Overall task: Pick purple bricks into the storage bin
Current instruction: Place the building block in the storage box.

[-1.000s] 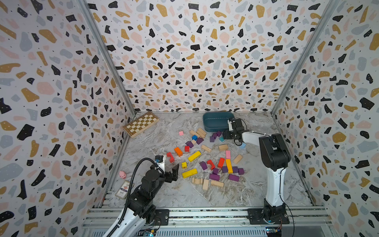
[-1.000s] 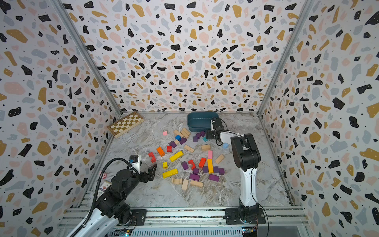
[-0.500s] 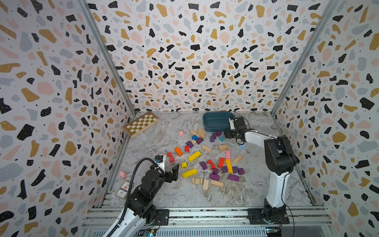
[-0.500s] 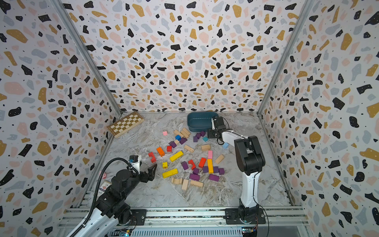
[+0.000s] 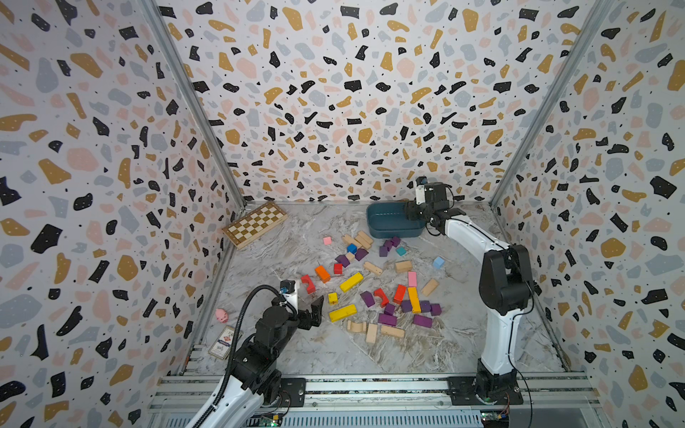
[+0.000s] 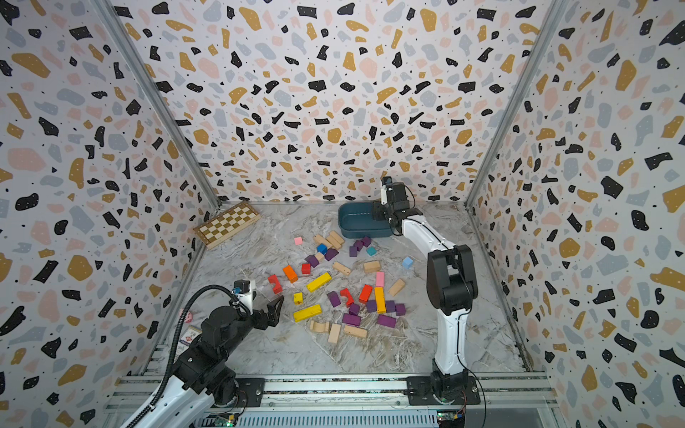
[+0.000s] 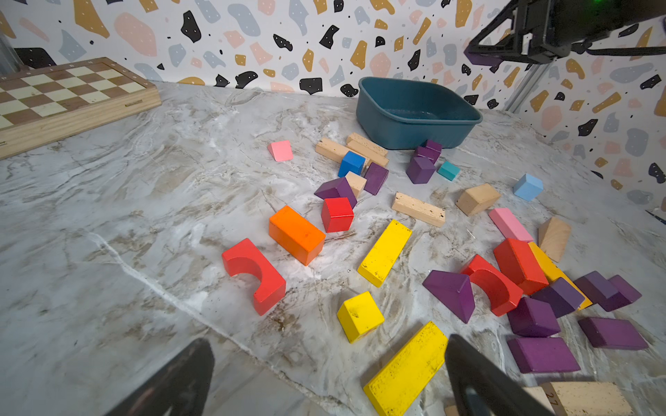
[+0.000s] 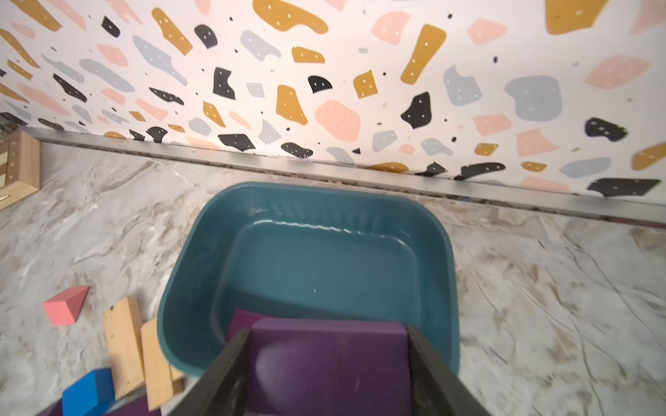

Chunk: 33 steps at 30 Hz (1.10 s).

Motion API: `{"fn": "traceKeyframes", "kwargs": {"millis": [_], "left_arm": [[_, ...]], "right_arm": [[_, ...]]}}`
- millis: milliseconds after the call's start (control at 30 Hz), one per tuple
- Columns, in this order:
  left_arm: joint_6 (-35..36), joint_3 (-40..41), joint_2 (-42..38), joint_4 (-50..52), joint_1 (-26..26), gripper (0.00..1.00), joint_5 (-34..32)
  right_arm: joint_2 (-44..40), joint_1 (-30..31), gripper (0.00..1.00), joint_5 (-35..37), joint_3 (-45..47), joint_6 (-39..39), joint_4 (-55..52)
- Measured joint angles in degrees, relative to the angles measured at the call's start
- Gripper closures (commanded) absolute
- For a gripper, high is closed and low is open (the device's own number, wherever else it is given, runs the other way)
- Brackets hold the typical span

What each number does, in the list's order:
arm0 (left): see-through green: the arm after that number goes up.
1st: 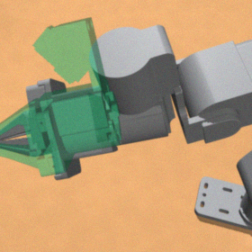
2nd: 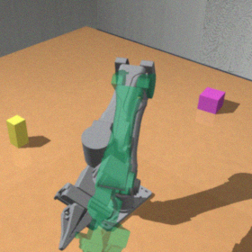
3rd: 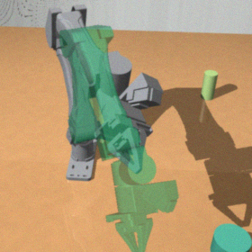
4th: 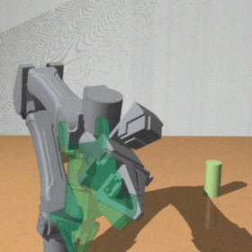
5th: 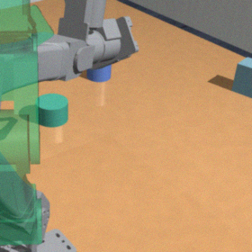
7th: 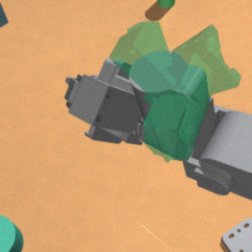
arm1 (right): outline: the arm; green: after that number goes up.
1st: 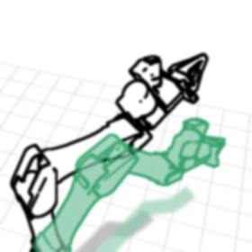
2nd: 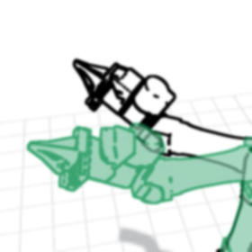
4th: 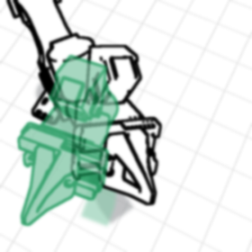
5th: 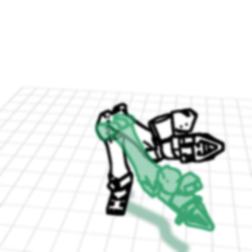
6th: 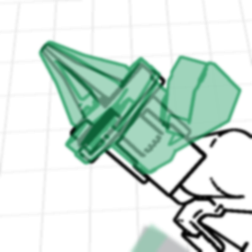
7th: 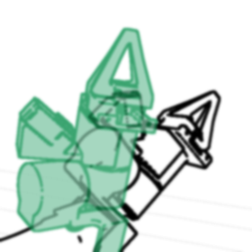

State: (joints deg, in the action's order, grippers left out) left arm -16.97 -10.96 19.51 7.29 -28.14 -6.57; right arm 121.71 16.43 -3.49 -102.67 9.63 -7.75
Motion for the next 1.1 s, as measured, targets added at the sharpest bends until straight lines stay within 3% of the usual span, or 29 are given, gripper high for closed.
{"fn": "traceKeyframes", "kwargs": {"millis": [267, 533, 1100], "left_arm": [[0.00, 0.00, -0.55, 0.02, 0.00, 0.01, -0.02], [0.00, 0.00, -0.52, 0.00, 0.00, 0.01, -0.02], [0.02, 0.00, 1.18, -0.11, 0.00, 0.01, -0.02]], "right_arm": [[15.82, -2.03, 0.52, -0.57, -15.98, -0.07, -6.73], [25.14, -3.56, 0.52, -0.15, -27.12, -0.02, -11.63], [25.44, -3.34, 0.09, -0.13, -28.06, -0.70, -13.07]]}}
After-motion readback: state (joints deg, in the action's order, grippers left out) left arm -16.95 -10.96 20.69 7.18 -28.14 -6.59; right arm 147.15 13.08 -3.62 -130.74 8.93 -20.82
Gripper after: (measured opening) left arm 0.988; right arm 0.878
